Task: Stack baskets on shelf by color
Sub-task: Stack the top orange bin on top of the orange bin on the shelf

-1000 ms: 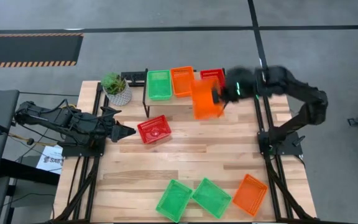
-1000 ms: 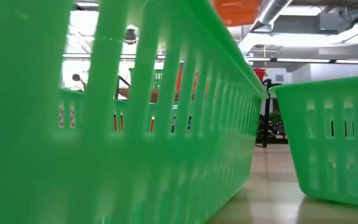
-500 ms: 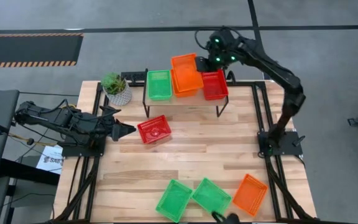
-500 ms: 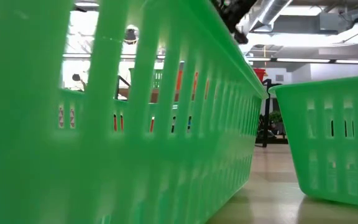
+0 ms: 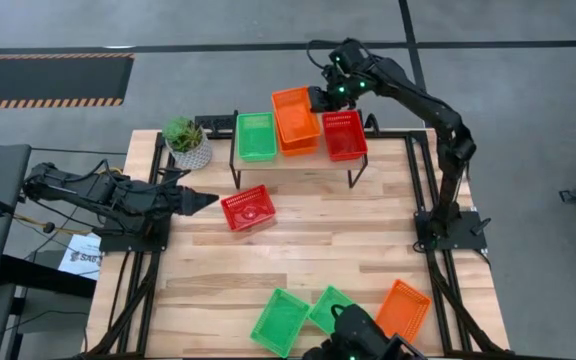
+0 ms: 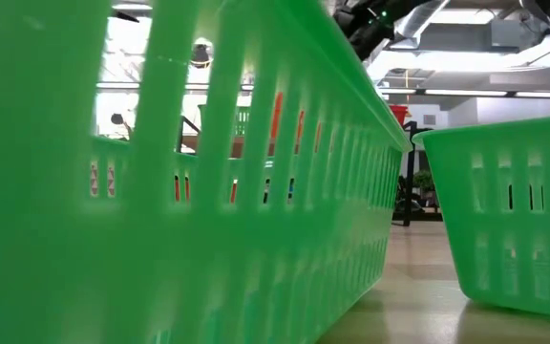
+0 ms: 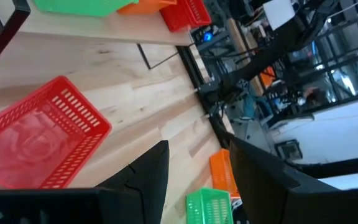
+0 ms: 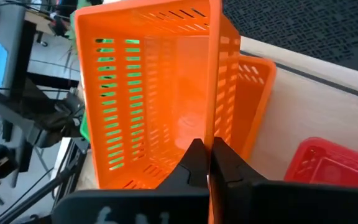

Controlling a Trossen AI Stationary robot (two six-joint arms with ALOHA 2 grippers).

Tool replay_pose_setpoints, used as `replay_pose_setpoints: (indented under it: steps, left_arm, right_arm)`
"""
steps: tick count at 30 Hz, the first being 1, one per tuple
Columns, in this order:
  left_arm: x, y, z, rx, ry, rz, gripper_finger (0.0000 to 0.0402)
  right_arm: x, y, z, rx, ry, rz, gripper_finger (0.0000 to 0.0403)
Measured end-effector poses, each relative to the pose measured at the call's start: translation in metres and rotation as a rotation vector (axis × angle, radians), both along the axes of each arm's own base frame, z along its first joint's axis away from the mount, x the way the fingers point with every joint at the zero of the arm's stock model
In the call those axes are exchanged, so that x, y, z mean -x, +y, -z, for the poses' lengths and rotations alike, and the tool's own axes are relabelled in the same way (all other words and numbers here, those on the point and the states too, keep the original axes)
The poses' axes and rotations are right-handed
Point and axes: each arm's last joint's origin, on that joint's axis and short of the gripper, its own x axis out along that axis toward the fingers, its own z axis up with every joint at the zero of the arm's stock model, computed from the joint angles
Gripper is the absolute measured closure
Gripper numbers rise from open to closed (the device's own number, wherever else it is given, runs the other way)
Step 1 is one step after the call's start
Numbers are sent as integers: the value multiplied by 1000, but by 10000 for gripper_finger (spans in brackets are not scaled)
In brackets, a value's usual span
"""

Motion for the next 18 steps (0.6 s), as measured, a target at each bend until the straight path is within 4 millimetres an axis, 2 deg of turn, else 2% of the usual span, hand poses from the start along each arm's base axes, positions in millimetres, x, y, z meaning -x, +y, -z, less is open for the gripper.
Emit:
replay_pose_setpoints:
  steps: [14,18]
  left_arm:
    - [0,0,0,-20,6,3,244]
    - [0,0,0,-20,7,3,244]
  right_arm:
    - [-10,14,0,-13,15,-24,400]
    - [-9,15,1,-21,31,-9,386]
